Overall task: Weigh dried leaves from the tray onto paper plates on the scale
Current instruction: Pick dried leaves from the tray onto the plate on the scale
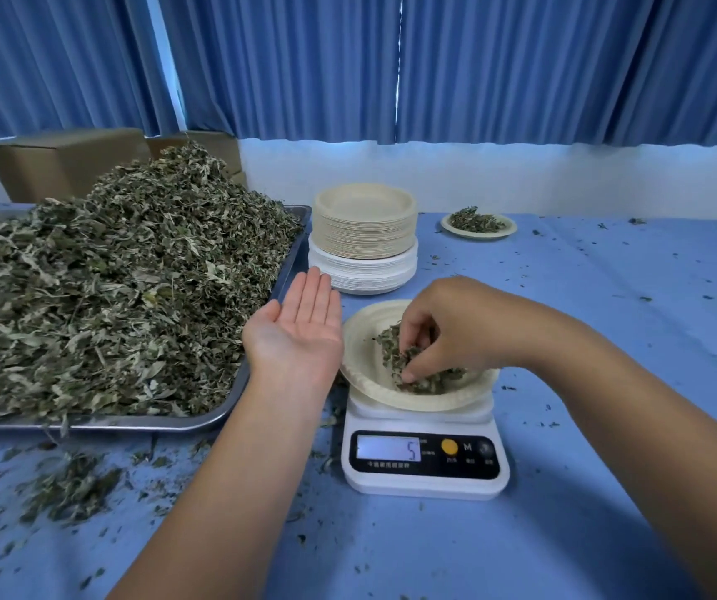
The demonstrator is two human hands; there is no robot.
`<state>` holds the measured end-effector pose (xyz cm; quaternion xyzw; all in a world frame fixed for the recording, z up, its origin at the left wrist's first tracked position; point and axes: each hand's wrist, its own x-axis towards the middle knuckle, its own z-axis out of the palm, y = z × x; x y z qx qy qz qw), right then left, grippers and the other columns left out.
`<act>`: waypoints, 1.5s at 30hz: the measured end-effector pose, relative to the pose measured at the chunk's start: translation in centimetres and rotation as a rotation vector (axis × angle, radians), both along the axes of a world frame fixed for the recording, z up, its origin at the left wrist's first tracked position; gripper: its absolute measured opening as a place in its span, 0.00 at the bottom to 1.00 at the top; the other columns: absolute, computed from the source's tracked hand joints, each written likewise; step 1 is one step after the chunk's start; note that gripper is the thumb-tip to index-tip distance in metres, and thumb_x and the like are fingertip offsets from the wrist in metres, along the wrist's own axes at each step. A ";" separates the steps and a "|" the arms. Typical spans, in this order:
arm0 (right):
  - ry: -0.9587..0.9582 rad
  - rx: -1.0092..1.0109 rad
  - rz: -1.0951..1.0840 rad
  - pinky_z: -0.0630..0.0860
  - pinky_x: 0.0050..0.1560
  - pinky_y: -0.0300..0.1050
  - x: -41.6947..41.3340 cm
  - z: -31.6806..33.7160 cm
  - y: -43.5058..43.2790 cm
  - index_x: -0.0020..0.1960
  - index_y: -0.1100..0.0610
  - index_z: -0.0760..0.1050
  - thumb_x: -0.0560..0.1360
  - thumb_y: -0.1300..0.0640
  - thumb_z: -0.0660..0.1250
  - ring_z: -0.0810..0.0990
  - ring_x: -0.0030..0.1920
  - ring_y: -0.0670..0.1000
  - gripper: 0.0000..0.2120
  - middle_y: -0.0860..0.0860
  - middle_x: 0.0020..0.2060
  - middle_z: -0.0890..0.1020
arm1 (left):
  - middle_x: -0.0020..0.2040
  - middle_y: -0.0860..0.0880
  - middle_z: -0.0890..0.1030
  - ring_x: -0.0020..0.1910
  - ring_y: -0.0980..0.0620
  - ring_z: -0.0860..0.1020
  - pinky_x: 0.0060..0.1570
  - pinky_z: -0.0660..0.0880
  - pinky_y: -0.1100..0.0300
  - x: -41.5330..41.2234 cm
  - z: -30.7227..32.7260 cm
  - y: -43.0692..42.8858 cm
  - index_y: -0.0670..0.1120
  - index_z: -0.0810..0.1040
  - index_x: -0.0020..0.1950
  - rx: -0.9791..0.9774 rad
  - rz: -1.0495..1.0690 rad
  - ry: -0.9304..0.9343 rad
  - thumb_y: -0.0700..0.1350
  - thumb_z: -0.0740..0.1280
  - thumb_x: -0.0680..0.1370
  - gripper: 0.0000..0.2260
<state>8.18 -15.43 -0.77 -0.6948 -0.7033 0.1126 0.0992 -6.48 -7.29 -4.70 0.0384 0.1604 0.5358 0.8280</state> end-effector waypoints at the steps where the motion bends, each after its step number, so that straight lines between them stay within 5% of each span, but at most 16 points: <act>1: -0.023 -0.017 0.007 0.65 0.30 0.29 -0.1 -0.1 0.0 0.41 0.44 0.78 0.65 0.47 0.78 0.74 0.35 0.38 0.09 0.39 0.35 0.77 | 0.60 0.39 0.78 0.64 0.43 0.75 0.63 0.70 0.49 0.0 0.0 0.0 0.34 0.74 0.61 0.001 0.001 0.007 0.46 0.49 0.83 0.20; 6: 0.024 -0.030 0.033 0.69 0.29 0.28 0.1 0.6 -0.4 0.48 0.45 0.80 0.66 0.48 0.78 0.75 0.33 0.37 0.13 0.42 0.39 0.80 | 0.59 0.39 0.79 0.63 0.43 0.75 0.64 0.70 0.49 0.0 -0.1 0.0 0.34 0.74 0.59 0.001 0.003 0.019 0.46 0.49 0.83 0.20; 16: 0.090 -0.020 0.057 0.68 0.29 0.24 0.0 0.4 -0.5 0.42 0.48 0.83 0.71 0.55 0.74 0.76 0.34 0.32 0.03 0.38 0.31 0.81 | 0.58 0.39 0.79 0.63 0.43 0.75 0.63 0.70 0.49 0.0 -0.1 -0.2 0.34 0.74 0.58 -0.003 0.008 0.029 0.46 0.49 0.83 0.20; 22: 0.175 0.088 0.045 0.68 0.31 0.24 0.4 0.9 -0.5 0.41 0.47 0.82 0.70 0.53 0.75 0.76 0.33 0.33 0.03 0.41 0.35 0.83 | 0.59 0.39 0.79 0.63 0.43 0.75 0.64 0.70 0.49 0.0 0.0 -0.2 0.34 0.74 0.60 -0.007 0.011 0.028 0.46 0.49 0.83 0.20; 45: 0.102 0.242 -0.026 0.67 0.34 0.24 2.0 0.6 0.1 0.44 0.47 0.81 0.72 0.53 0.73 0.72 0.31 0.31 0.03 0.43 0.38 0.79 | 0.58 0.39 0.79 0.62 0.43 0.76 0.65 0.70 0.49 0.1 -0.1 -0.2 0.35 0.74 0.60 -0.023 -0.001 0.035 0.46 0.49 0.83 0.20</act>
